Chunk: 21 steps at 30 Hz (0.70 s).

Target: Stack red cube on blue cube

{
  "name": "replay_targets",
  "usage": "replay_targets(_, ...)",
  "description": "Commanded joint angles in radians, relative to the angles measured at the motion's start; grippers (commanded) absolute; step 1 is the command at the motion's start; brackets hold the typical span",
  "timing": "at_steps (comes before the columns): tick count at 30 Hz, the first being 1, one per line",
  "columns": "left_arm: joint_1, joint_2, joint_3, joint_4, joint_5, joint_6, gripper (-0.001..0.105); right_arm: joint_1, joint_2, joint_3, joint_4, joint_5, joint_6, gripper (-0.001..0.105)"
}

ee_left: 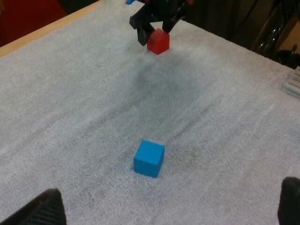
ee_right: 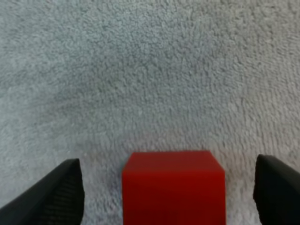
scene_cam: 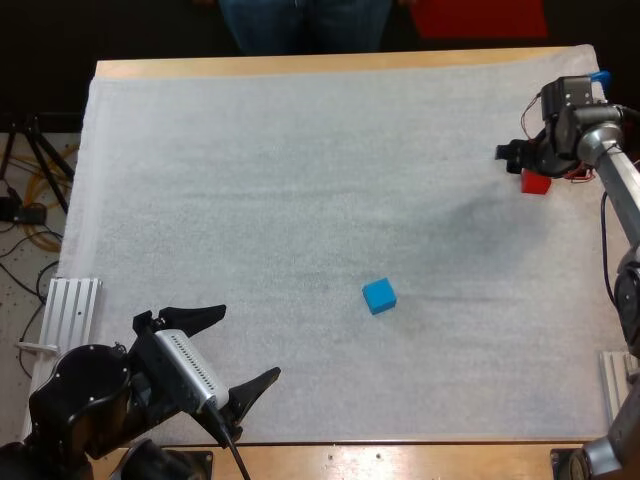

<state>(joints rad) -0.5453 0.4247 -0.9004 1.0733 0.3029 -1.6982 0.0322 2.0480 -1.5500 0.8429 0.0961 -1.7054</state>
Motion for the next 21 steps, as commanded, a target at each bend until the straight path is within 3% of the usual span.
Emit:
replay_targets(1,-0.005,0.000,-0.005,-0.001,0.007,-0.005,0.087,-0.006,0.001,-0.011,0.008,-0.010,0.005,0.067)
replay_targets(12,-0.005,0.016,-0.005,-0.001,0.007,-0.005,0.087,-0.006,0.011,-0.059,0.112,0.011,0.005,0.014)
replay_targets(15,-0.005,0.023,-0.005,-0.001,0.007,-0.005,0.087,0.002,-0.010,-0.107,0.155,-0.026,-0.024,0.008)
replay_targets(21,-0.005,0.024,-0.005,-0.001,0.007,-0.005,0.087,0.042,-0.139,-0.131,0.194,-0.029,-0.095,0.008)
